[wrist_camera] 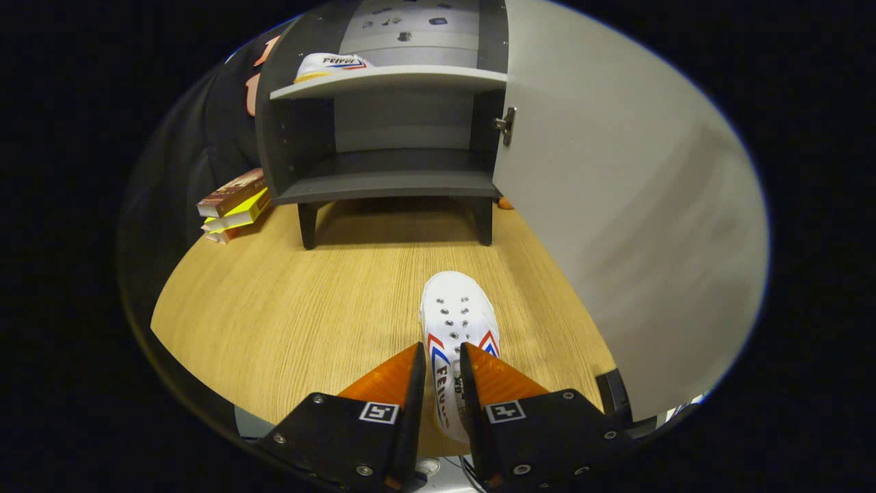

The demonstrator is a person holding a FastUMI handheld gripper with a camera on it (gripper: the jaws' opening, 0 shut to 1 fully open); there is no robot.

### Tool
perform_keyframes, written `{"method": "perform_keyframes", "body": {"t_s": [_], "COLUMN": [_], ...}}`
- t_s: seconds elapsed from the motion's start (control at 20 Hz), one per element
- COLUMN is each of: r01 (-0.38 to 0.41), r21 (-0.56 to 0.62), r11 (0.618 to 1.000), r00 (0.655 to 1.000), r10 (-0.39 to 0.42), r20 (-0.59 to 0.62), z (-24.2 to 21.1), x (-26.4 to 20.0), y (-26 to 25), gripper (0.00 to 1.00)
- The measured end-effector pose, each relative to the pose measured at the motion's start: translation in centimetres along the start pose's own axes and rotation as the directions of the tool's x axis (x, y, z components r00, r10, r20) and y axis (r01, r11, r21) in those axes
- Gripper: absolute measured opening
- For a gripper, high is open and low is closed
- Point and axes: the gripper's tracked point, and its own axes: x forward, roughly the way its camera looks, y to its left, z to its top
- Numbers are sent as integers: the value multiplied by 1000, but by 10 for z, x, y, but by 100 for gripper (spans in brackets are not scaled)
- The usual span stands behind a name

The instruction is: Open the shoe cabinet door, grab the shoes and put them into the shoe cabinet, then close the shoe cabinet door.

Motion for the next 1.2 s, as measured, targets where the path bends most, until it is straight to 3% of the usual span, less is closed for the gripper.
{"method": "perform_keyframes", "body": {"t_s": [0.55, 0.65, 0.7, 0.8, 1.2], "r01": [-12, -30, -21, -10, -39], "r21": [-59, -56, -54, -49, -51], "r11": [998, 998, 998, 999, 998], "r00": [992, 991, 991, 994, 999], "r10": [4, 22, 14, 4, 40], "r20": [-125, -135, -130, -108, 9], "z": [-38, -38, -34, -22, 58], "x": [41, 40, 39, 32, -39], "y": [3, 7, 7, 10, 15], "gripper": [32, 19, 7, 0, 0]}}
